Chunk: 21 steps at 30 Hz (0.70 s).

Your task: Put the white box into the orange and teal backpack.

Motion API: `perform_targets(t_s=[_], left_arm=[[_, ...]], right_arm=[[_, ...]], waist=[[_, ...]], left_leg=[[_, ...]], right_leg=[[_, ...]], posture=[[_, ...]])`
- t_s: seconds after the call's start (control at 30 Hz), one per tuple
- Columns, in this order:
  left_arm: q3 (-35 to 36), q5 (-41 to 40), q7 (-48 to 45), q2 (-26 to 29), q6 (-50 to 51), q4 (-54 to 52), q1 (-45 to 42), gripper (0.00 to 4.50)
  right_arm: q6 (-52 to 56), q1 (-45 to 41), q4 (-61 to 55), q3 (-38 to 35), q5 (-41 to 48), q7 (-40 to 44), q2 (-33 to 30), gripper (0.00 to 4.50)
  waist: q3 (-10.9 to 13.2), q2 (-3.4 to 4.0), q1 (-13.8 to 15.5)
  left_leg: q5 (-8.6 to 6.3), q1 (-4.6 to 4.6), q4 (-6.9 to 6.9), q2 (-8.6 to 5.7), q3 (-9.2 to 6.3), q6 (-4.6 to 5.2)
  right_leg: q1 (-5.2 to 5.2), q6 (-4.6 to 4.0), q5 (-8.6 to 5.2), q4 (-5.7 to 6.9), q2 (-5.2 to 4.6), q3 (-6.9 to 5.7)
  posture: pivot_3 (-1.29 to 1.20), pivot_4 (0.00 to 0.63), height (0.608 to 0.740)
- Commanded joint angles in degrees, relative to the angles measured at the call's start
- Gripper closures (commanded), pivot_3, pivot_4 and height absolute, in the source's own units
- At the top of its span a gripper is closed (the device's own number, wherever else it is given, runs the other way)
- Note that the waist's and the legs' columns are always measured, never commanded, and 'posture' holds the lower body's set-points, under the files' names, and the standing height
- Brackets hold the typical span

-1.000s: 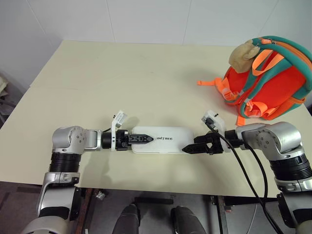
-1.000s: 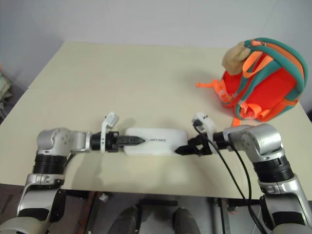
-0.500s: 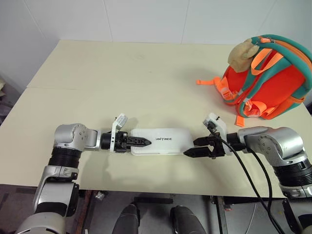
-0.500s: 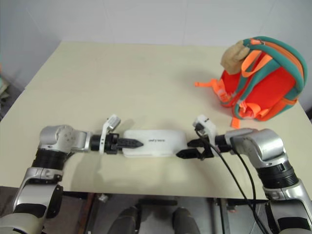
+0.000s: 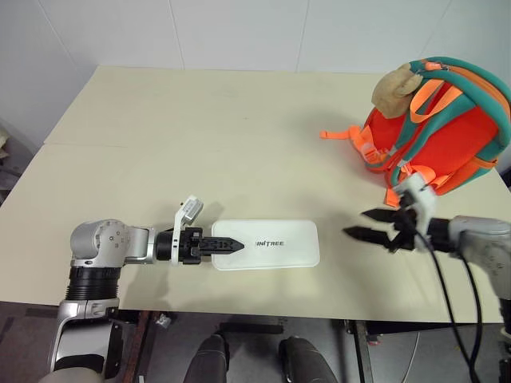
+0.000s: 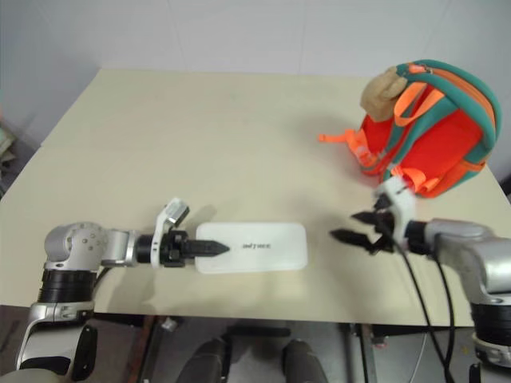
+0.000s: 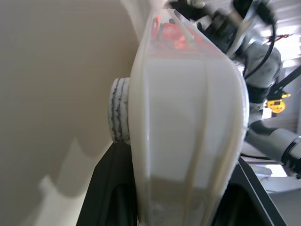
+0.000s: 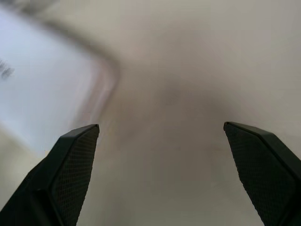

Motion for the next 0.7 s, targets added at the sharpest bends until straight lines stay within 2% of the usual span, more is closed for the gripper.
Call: perform_targets(t_s=[0.03,0.13,0.27,0.43,0.63,0.7], left_arm=[[3.0,0.99,2.2,0.6,-4.19,-0.55,0.93,3.25],[1.96,2.27,2.25,1.18,-7.65,0.76,2.09,3.25],[-0.54,2.44,1.21,1.27,-10.34,0.86,2.02,3.25],[-0.17,1.51,1.68,1.2,-11.43,0.84,1.55,3.25],[1.56,1.31,2.78,1.09,-12.35,0.63,2.62,3.25],[2.4,0.91,3.36,0.84,-12.33,-0.19,3.36,3.25]], right_arm=[[-5.42,0.43,1.23,-8.19,-2.16,-3.46,-1.55,0.0],[-12.15,-3.12,6.57,-10.25,-7.18,-9.52,-1.02,0.0],[-20.12,-10.53,15.97,-6.34,-12.07,-13.44,1.85,0.0],[-31.89,-22.43,31.93,-1.05,-18.47,-15.38,6.51,0.0],[-39.79,-33.67,48.84,0.23,-19.35,-15.25,13.07,0.0],[-43.91,-37.09,55.4,0.38,-20.56,-16.59,14.89,0.39]], waist=[[0.0,0.0,0.03],[0.0,0.0,-0.08],[0.0,0.0,-0.33],[0.0,0.02,-0.32],[0.01,0.02,-0.48],[0.01,0.02,-0.8]], left_leg=[[0.01,0.0,0.0,0.01,-0.01,-0.01],[0.01,0.04,0.01,-0.01,0.04,-0.01],[0.02,0.11,0.03,0.02,0.2,0.01],[0.04,0.11,0.03,-0.01,0.22,0.01],[0.13,0.07,-0.11,0.04,0.22,-0.15],[0.13,0.08,-0.13,0.04,0.24,-0.15]], right_leg=[[0.0,0.0,0.0,0.01,0.01,-0.01],[0.03,0.0,0.0,0.01,0.0,0.02],[0.02,-0.02,0.03,0.03,0.02,0.14],[0.01,0.0,0.06,0.04,0.0,0.15],[-0.07,-0.02,0.04,0.02,0.03,0.14],[-0.07,-0.02,0.04,0.04,0.04,0.15]], posture=[[0.0,0.15,0.74],[0.0,0.15,0.74],[0.0,0.15,0.74],[0.0,0.15,0.74],[0.0,0.15,0.74],[0.0,0.15,0.74]])
